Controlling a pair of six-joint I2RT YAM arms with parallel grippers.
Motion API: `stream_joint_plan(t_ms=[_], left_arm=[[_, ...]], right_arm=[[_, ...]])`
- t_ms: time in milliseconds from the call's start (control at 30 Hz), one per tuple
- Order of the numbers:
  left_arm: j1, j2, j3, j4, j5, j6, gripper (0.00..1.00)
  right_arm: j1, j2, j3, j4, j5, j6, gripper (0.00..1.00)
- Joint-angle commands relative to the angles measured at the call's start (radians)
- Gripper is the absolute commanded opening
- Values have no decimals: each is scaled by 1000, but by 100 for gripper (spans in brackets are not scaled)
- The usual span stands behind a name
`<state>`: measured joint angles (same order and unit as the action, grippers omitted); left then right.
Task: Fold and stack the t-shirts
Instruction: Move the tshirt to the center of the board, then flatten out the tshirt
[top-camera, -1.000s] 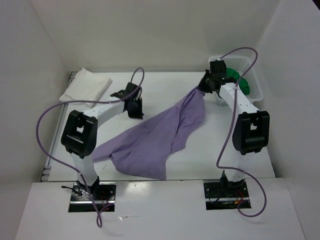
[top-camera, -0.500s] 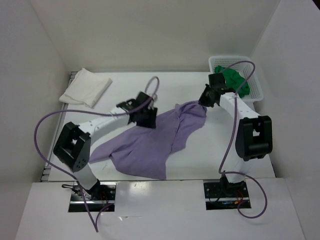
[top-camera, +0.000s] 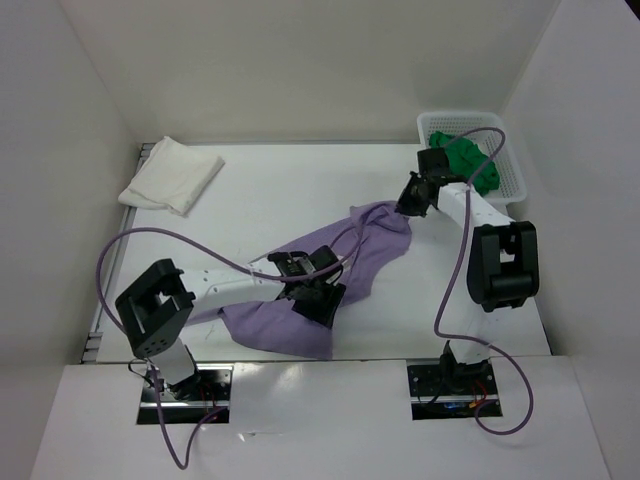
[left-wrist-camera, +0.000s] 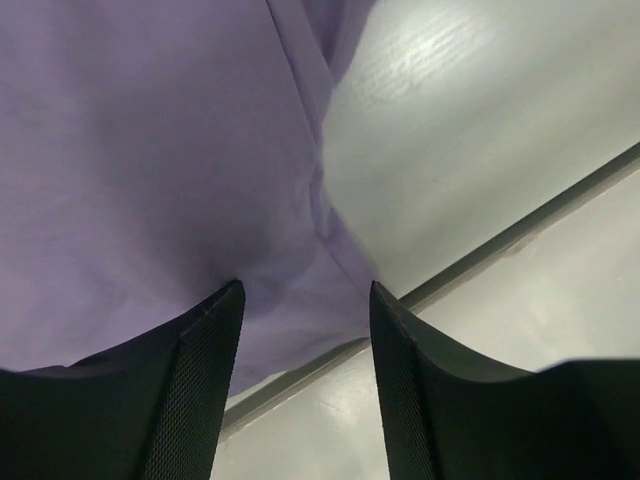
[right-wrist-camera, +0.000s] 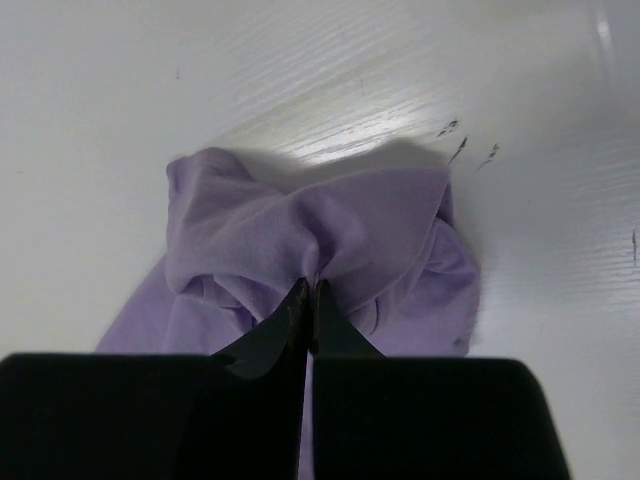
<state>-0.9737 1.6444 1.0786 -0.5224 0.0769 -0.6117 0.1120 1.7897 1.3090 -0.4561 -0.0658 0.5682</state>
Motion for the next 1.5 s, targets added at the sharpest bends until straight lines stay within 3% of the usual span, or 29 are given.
stream_joint_plan(t_ms=[0,133,233,267,333,500,667,767,867,933,1033,1100,1133,1233,1367,1400,1467], left_arm=[[-8,44,-31,27,57,-31,63],[-8,78,-66,39,57,-31,65],[-8,107,-95,73,66,-31,49],[-8,107,-109,94,66,-31,37],[-8,107,-109,94,55,-31,24],[53,-40,-100,70,69,-22,0],[75,-96,-135,38,38,3,0],[170,-179,-144,-33,0,59,0],[350,-271,-38,-108,24,142,0],[528,-307,33,-157,85,205,0],[718,-307,170,-177,165,219,0],[803,-284,213,-82,268,164,0],[899,-259,237,-35,326,130,0],[996,-157,366,61,521,38,0],[1052,-48,559,62,474,12,0],[1069,31,599,76,396,-20,0],[1125,150,693,102,391,-72,0]], right_arm=[[-34,5,38,46,-26,7,1],[-34,-4,38,56,-35,7,1],[-34,-4,29,56,-35,16,1],[-34,-13,29,56,-35,16,1],[-34,-13,29,56,-35,16,1],[-55,-13,19,56,-35,16,2],[-64,-23,19,65,-48,16,2],[-64,-23,19,65,-66,16,2],[-64,-42,10,56,-66,16,2],[-64,-52,-14,56,-80,7,2],[-74,-73,-25,56,-80,7,2],[-74,-44,-16,47,-80,7,2],[-74,-32,8,46,-80,7,2],[-74,5,79,22,-91,7,2],[-74,22,139,46,-91,7,2],[-74,37,188,46,-91,21,2],[-74,120,278,10,-91,30,2]])
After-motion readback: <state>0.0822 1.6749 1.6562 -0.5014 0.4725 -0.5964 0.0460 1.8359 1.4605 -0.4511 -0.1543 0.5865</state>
